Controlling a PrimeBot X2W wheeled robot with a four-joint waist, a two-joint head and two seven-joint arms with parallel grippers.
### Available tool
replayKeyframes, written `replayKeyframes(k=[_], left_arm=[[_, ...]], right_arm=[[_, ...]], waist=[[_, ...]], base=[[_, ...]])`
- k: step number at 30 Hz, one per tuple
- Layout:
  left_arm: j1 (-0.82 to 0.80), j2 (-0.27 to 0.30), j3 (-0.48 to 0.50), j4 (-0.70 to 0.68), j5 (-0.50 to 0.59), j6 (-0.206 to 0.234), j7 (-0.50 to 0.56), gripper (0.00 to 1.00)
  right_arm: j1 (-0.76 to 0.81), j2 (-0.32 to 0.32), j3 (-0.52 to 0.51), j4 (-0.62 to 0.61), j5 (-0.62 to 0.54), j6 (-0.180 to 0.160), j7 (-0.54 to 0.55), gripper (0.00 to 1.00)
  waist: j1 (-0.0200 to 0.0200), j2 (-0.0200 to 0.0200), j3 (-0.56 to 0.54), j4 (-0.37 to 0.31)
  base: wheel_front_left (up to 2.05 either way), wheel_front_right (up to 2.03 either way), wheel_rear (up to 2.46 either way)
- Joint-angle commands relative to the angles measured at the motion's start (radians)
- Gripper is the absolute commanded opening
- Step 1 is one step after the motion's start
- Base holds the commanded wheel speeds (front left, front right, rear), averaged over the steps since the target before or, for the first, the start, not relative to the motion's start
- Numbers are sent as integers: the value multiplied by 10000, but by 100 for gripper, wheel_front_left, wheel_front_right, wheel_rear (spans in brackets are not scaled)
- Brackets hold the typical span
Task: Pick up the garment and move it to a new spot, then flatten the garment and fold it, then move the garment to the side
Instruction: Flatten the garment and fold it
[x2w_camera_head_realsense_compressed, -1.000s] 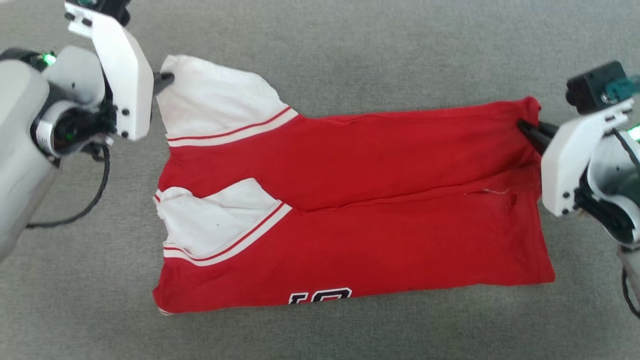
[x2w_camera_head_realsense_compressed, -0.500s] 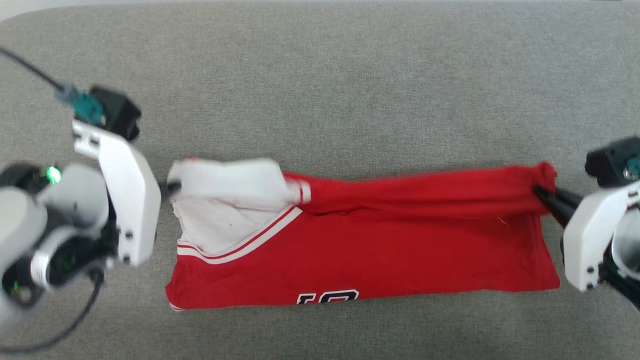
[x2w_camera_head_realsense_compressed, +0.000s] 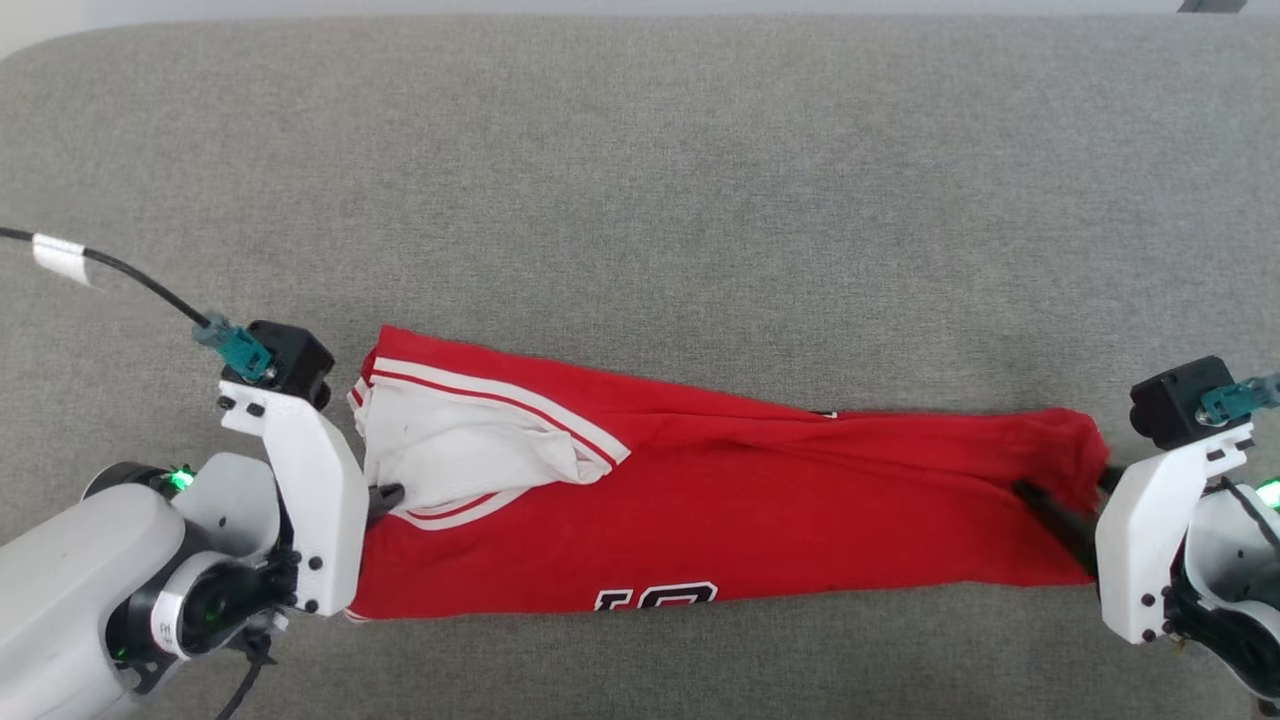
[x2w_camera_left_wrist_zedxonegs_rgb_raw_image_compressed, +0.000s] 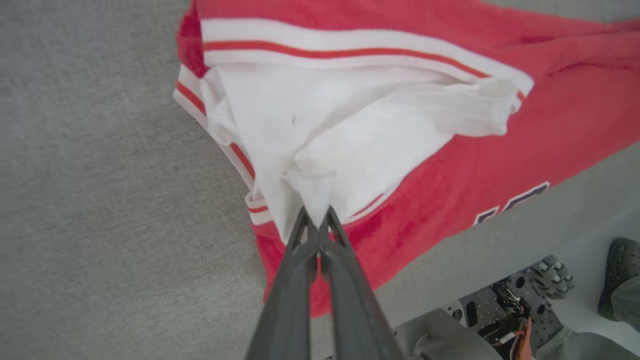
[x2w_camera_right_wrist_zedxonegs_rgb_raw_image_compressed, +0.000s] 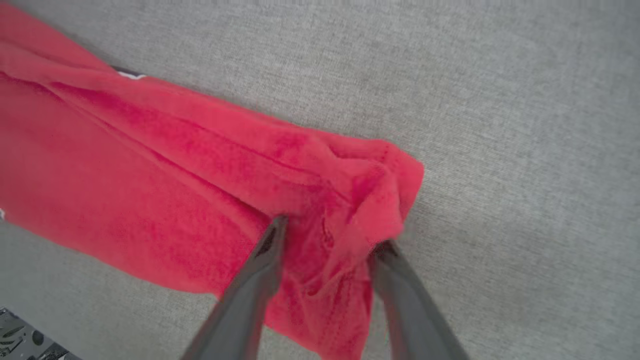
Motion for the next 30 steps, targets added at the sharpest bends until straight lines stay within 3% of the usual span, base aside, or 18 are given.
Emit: replayKeyframes(k=[1,9,17,25,30], left_arm=[[176,-37,54,147,-2,-106,-199,100],[564,11,511,368,165,-352,-1696,100],[1124,46,1085,214,731,-358,-4070,100],[1645,-335,1465,641,1376,-507,-6431,100],[2006,-694,1657,1104,1624,-551,-7646,100]], right_arm=[[32,45,-93,-58,88,-3,47,100],[324,113,-840,-622,541,-3,545,100],[416,216,-1482,-468,256,-3,802,100],[-118,386,-1056,897,392,-3,642,100],[-556,416,-90,2049,713,0,509,100]], waist=[[0,0,-44,-18],[0,0,-265,-20],[0,0,-230,161],[0,0,-72,468],[0,0,-36,675]], base=[[0,0,0],[0,0,0],[0,0,0],[0,0,0],[0,0,0]])
